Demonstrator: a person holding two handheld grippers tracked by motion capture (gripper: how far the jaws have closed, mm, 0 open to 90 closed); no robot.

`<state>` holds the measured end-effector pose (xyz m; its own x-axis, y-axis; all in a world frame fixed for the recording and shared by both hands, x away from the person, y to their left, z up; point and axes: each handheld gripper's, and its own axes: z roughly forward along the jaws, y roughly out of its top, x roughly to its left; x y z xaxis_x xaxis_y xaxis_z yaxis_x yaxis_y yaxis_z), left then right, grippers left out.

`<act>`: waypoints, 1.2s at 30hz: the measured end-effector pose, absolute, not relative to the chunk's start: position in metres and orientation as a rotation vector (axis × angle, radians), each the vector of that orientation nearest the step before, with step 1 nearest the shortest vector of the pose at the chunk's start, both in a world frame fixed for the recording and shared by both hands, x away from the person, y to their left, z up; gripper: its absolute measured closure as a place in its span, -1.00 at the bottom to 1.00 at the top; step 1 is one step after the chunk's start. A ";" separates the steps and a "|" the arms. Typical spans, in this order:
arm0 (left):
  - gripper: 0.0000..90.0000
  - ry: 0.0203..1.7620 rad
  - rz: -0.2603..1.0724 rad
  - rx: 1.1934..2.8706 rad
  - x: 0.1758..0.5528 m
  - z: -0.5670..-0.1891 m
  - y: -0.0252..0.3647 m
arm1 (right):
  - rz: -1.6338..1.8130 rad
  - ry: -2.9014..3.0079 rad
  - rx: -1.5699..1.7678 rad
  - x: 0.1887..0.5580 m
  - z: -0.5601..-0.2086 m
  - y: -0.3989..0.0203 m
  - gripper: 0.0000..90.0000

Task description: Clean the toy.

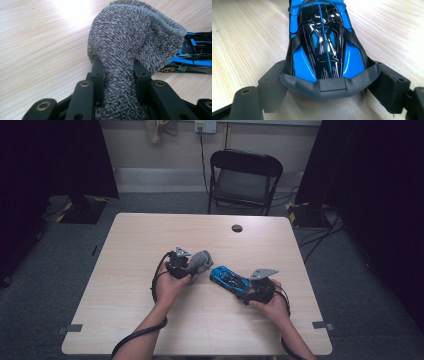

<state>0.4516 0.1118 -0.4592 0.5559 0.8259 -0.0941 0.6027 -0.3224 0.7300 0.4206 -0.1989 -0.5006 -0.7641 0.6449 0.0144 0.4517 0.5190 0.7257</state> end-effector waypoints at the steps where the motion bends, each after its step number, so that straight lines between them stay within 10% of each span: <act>1: 0.52 1.140 0.382 2.049 0.451 -0.459 0.112 | 1.083 2.506 0.927 0.421 -0.500 -0.199 -0.55; 16: 0.52 1.099 0.382 2.056 0.439 -0.457 0.112 | 1.130 2.471 0.920 0.418 -0.464 -0.201 -0.55; 36: 0.52 1.046 0.363 2.084 0.427 -0.456 0.108 | 1.134 2.500 0.905 0.444 -0.467 -0.168 0.00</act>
<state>0.4267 0.1080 -0.4557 0.6236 0.7776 -0.0797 0.5607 -0.3739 0.7388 0.4445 -0.1680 -0.4674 -0.7760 0.6302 0.0271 0.4355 0.5042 0.7457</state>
